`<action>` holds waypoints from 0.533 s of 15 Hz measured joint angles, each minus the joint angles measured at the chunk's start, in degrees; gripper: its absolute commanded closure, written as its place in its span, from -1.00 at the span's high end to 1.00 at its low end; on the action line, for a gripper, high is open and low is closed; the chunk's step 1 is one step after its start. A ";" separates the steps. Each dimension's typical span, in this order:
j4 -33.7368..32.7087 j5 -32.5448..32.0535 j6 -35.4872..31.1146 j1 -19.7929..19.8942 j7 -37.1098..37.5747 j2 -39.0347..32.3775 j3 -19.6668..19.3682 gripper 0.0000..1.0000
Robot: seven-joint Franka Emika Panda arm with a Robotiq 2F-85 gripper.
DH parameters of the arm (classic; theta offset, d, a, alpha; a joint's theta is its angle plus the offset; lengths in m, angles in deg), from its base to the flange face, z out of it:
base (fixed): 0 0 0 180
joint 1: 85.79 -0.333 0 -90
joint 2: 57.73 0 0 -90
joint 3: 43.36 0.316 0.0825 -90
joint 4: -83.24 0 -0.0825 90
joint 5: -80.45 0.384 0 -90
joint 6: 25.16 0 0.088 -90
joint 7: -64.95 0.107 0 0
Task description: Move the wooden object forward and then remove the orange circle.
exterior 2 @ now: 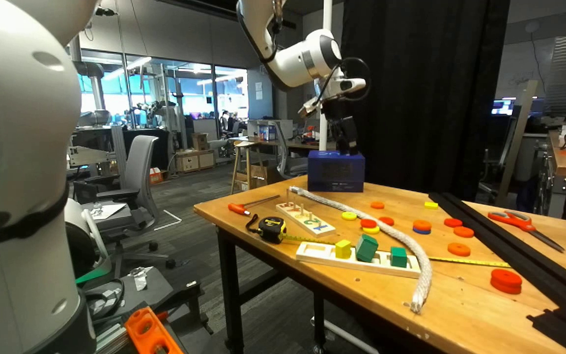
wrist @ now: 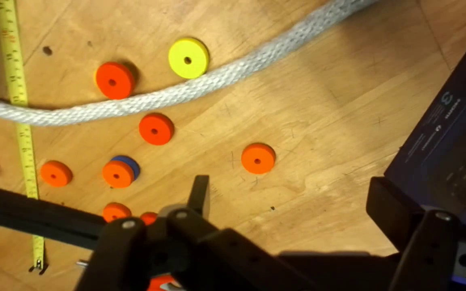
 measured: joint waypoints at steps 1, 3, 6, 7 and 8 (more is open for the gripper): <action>2.26 -0.82 0.43 -0.05 -1.24 2.97 0.42 1.00; 7.29 -2.57 1.31 0.04 -4.06 9.16 1.07 1.00; 15.86 -4.55 1.40 1.19 -9.20 18.54 2.33 1.00; 18.76 -4.64 1.38 1.97 -11.52 21.59 2.94 1.00; 21.81 -4.64 1.33 2.92 -14.12 24.81 3.58 1.00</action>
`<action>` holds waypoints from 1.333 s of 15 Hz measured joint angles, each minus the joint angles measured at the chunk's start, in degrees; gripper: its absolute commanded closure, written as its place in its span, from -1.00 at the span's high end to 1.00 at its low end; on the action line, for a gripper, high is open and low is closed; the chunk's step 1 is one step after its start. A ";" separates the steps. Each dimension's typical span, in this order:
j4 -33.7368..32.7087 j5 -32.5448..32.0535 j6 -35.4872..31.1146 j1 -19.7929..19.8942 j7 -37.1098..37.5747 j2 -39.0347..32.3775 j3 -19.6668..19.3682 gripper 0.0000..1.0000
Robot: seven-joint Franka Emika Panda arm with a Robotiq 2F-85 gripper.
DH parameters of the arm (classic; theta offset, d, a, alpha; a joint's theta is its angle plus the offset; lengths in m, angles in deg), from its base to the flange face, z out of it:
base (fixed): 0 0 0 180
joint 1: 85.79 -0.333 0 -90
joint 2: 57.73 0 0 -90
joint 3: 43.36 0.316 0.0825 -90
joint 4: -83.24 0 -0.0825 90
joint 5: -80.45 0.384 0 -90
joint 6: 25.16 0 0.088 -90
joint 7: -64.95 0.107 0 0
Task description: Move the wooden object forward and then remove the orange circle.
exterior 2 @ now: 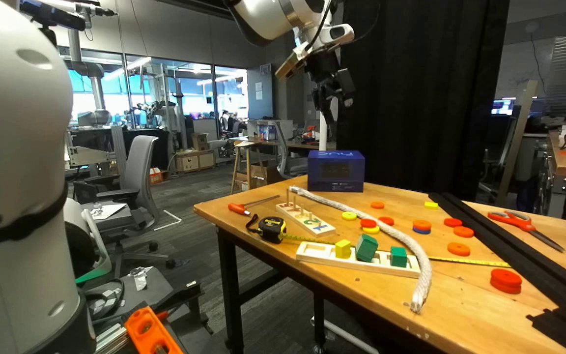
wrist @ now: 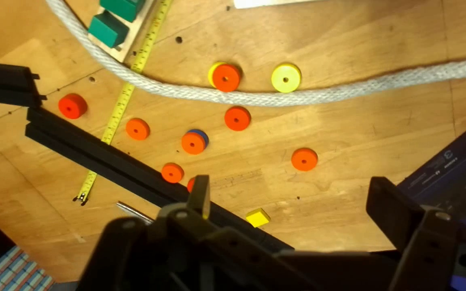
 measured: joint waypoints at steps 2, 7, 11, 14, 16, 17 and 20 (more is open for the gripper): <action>5.82 0.00 -0.13 2.10 -4.61 6.21 0.99 1.00; 19.78 1.23 -1.44 8.01 -15.67 21.82 1.62 1.00; 28.58 4.14 -2.81 12.88 -22.48 30.13 1.21 1.00; 32.65 6.07 -3.54 15.06 -24.81 32.79 1.21 1.00; 33.93 10.82 -3.38 15.05 -26.57 34.24 1.22 1.00; 34.26 14.09 -2.98 14.87 -27.57 35.17 1.22 1.00; 34.48 23.75 -0.42 13.93 -29.37 38.79 1.23 1.00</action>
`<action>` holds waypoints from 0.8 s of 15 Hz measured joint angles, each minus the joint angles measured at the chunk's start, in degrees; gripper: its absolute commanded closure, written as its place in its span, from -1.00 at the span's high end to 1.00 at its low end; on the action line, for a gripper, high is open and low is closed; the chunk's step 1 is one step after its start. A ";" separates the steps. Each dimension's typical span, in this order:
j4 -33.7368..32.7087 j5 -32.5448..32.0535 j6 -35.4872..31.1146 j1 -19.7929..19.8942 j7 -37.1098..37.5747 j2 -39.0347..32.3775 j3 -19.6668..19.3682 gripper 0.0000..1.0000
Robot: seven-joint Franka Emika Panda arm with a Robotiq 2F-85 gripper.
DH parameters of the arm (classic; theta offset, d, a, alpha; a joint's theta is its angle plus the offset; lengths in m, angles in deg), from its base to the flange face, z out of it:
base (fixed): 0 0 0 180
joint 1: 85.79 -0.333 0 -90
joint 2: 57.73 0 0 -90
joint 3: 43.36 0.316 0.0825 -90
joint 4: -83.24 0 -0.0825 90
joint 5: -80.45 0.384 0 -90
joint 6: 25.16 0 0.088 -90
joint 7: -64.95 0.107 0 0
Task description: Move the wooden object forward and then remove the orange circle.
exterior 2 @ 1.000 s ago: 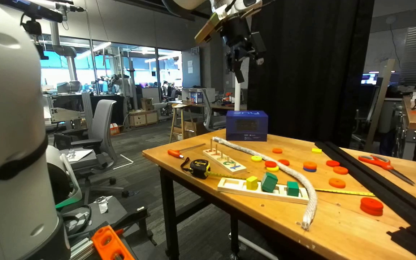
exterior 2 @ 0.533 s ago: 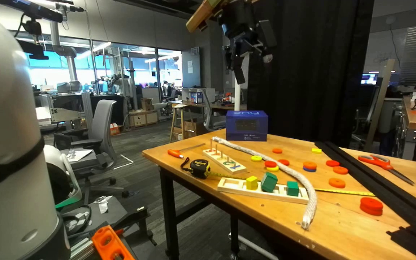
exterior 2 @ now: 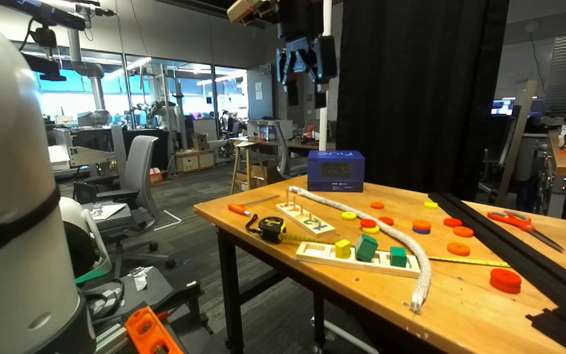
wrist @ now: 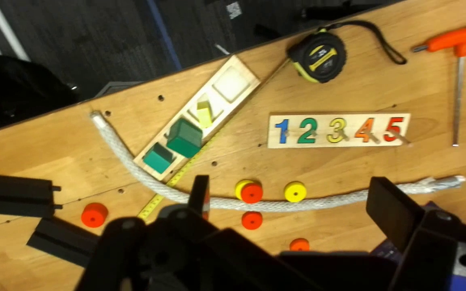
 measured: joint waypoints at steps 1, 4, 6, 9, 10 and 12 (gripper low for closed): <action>0.01 2.26 0.96 -0.23 -0.13 1.39 0.07 1.00; 0.04 4.60 5.62 -0.36 -0.62 5.64 0.50 1.00; 0.14 4.40 9.90 -0.35 -2.02 7.93 0.93 1.00; 0.72 4.01 15.05 -0.35 -5.36 10.73 1.36 1.00; 0.91 3.86 16.28 -0.35 -6.45 11.52 1.37 1.00; 1.30 3.11 17.77 -0.31 -8.13 12.85 1.37 1.00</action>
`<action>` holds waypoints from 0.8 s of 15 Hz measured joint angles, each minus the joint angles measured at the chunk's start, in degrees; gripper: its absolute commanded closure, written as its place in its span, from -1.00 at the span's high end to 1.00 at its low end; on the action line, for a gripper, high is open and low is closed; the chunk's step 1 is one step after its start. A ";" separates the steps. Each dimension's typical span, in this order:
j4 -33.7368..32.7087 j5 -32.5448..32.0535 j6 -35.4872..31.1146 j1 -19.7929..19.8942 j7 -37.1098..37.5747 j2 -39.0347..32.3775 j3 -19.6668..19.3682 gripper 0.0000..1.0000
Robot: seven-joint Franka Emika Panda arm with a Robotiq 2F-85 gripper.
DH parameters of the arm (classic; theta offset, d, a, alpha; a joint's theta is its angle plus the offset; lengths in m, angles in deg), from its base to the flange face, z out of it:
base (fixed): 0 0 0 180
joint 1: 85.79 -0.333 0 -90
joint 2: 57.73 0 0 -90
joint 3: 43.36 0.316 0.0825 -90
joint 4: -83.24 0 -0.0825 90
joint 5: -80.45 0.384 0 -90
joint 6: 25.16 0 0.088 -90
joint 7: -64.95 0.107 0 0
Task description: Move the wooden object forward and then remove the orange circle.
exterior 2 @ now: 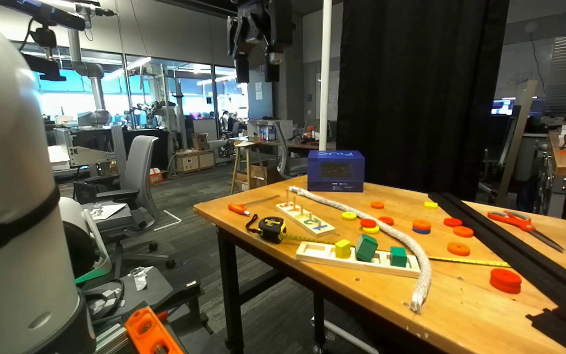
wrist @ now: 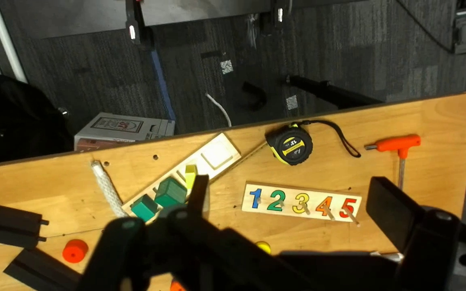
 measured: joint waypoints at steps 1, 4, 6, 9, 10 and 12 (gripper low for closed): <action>0.24 -0.81 0.28 0.09 -0.41 0.57 0.00 1.00; 1.08 -4.46 0.23 0.88 -0.51 2.07 0.46 1.00; 1.54 -4.86 0.21 1.23 -0.52 2.70 0.80 1.00; 1.67 -5.06 0.21 1.27 -0.52 2.87 0.96 1.00; 1.67 -5.09 0.20 1.28 -0.52 2.87 0.97 1.00; 1.67 -5.12 0.20 1.30 -0.52 2.87 0.98 1.00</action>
